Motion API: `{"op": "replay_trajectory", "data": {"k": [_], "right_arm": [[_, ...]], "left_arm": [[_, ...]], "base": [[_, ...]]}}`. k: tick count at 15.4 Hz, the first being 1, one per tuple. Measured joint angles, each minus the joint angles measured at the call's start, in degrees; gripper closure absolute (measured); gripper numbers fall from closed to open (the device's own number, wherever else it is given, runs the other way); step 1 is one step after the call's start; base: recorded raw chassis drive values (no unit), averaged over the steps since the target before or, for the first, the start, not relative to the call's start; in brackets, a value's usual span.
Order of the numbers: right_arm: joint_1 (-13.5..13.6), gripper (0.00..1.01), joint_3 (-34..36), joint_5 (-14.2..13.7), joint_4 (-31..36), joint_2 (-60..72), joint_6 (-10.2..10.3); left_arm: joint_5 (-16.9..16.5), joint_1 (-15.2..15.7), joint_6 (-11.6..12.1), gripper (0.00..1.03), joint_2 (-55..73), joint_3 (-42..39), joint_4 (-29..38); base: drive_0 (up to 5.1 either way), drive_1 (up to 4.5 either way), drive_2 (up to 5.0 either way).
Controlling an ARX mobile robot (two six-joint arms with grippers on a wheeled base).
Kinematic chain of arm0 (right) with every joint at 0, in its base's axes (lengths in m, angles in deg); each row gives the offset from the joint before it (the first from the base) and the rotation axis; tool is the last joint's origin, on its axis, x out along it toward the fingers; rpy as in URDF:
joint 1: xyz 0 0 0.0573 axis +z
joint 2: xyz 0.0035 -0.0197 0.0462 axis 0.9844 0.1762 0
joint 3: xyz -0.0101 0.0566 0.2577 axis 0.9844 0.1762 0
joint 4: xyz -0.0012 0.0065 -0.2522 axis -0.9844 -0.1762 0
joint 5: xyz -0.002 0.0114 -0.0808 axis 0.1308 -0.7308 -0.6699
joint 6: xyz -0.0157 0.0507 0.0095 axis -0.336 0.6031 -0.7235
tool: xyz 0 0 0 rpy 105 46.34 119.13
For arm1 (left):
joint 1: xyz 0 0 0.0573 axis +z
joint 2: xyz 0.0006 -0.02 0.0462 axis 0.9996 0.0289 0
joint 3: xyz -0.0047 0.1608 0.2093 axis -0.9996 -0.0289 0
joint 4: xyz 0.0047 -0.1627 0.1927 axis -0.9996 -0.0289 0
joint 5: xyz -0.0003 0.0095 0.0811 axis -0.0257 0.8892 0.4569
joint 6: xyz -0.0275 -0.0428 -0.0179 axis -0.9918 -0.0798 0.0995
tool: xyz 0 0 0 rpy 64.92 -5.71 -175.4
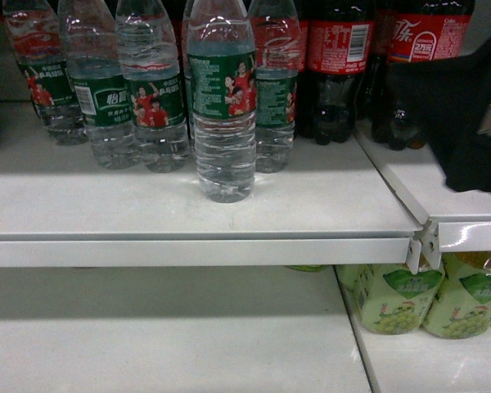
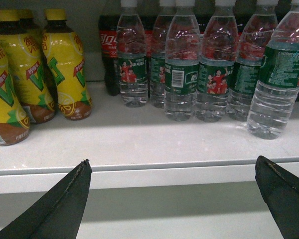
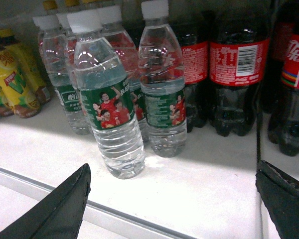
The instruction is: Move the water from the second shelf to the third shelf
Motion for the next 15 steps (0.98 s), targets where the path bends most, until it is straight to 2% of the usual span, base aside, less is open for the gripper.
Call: {"op": "replay_trajectory", "data": {"k": [4,8,11,15], "right_arm": [[5.16,0.03,-8.94,0.04,1.27,12.13,-0.79],[10.03,0.03,-18.36,1.99,0.57,21.29,-0.92],[11.78,0.03,-24.61,2.69,-2.8,25.94,-1.01],[12.15,0.03,-32.41,-0.26,-5.25,31.63,-0.96]], "left_arm": [[0.0,0.0,0.0,0.05,0.0,0.0,-0.02],[0.0,0.0,0.0,0.05,0.0,0.0,0.0],[0.0,0.0,0.0,0.05,0.0,0.0,-0.02],[0.0,0.0,0.0,0.05,0.0,0.0,-0.02]], "base": [[0.0,0.0,0.0],[0.0,0.0,0.0],[0.0,0.0,0.0],[0.0,0.0,0.0]]}}
